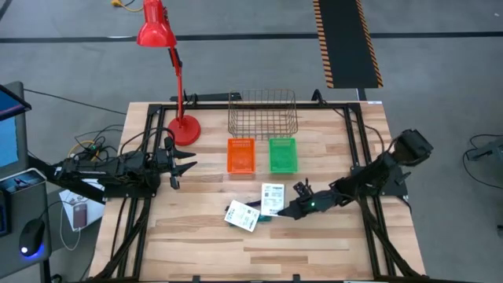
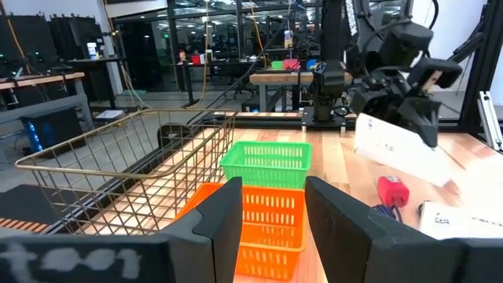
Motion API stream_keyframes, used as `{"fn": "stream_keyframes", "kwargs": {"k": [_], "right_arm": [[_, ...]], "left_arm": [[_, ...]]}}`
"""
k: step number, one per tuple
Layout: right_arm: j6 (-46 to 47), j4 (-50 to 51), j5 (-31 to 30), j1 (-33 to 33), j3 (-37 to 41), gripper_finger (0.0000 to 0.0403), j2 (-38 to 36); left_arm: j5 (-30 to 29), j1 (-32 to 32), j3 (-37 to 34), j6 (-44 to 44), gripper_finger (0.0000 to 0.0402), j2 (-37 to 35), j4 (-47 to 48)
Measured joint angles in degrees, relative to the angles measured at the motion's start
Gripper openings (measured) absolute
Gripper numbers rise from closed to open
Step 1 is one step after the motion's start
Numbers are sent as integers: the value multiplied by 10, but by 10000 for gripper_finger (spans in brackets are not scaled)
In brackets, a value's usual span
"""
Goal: Pick and place items into bin
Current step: Put the white card reader box into the green bin
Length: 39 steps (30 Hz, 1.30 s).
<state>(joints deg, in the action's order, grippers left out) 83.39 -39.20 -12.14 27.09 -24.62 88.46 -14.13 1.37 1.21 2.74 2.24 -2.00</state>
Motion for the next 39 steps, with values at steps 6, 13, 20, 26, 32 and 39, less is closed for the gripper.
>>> {"fn": "stream_keyframes", "kwargs": {"k": [6,13,20,26,32,39], "right_arm": [[-10,149,73,-58,0,66,-105],[-55,284,175,-174,-1,66,-235],[-101,356,323,-320,-1,66,-288],[-138,363,420,-420,-1,66,-263],[-163,360,481,-481,-1,66,-223],[-175,352,501,-516,-1,66,-191]], "left_arm": [[0,0,0,1,130,0,0],[0,0,0,0,130,0,0],[0,0,0,-2,130,0,0],[0,0,0,-2,130,0,0],[0,0,0,2,130,0,0],[0,0,0,-1,130,0,0]]}}
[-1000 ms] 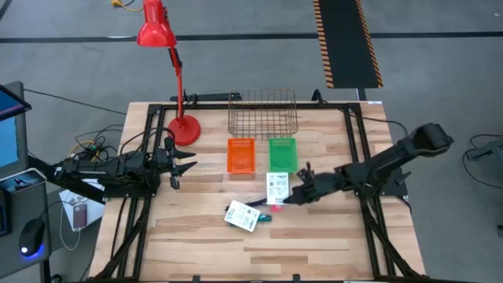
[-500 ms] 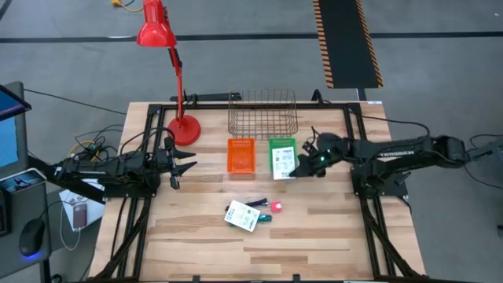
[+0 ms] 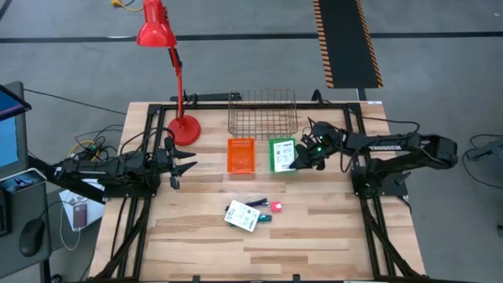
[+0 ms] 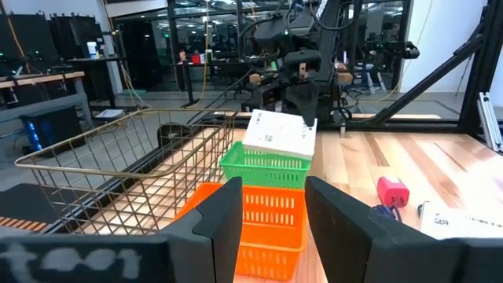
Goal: Pick and place items into bin
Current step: Put the white card reader box into the green bin
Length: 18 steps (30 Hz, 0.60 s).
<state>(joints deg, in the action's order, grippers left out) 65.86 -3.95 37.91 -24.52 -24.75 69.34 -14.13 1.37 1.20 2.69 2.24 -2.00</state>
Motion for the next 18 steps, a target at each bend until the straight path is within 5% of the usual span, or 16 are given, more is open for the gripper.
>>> {"fn": "stream_keyframes", "kwargs": {"k": [18], "right_arm": [[1,-17,26,-26,0,66,3]], "left_arm": [[0,0,0,1,130,0,0]]}}
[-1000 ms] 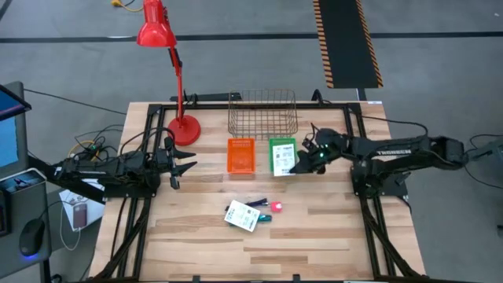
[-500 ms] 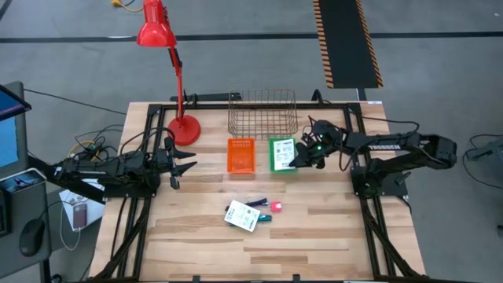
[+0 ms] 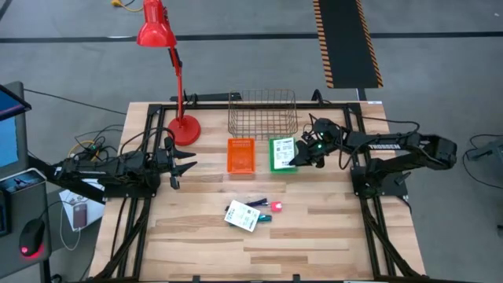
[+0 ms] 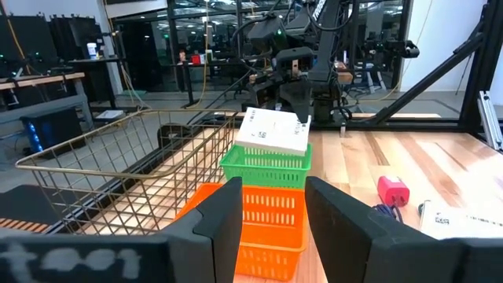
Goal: Pick and place items into bin
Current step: Put the white card reader box into the green bin
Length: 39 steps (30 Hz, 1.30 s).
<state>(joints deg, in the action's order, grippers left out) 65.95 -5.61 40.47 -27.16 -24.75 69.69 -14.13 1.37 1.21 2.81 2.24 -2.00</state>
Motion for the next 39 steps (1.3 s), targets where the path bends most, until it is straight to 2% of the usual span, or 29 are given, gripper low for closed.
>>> {"fn": "stream_keyframes", "kwargs": {"k": [19,39], "right_arm": [[0,0,-8,0,0,94,0],[-21,-22,-66,-6,0,102,0]], "left_arm": [[0,0,0,-2,130,0,0],[0,0,0,-2,130,0,0]]}}
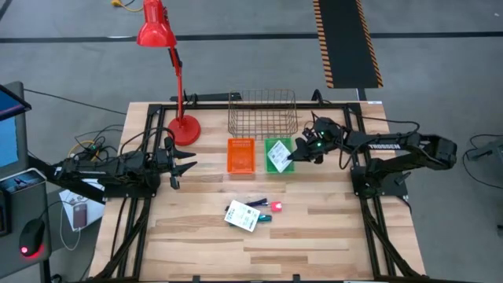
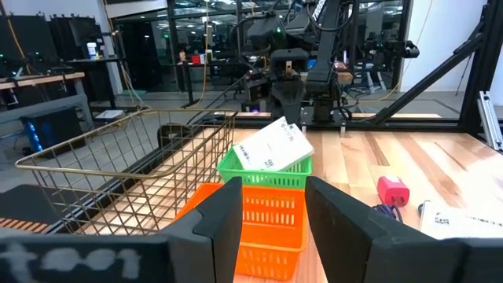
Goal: Pick and place items into bin
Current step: Put the white card reader box into the green bin
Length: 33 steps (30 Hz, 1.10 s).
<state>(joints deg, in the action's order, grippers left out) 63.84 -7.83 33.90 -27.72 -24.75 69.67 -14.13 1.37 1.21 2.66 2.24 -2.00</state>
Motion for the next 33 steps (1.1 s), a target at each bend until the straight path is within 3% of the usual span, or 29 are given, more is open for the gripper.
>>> {"fn": "stream_keyframes", "kwargs": {"k": [20,33], "right_arm": [[-45,-8,-40,-9,0,110,0],[-58,-13,-38,-9,0,206,0]], "left_arm": [[0,0,0,-1,130,0,0],[0,0,0,-1,130,0,0]]}}
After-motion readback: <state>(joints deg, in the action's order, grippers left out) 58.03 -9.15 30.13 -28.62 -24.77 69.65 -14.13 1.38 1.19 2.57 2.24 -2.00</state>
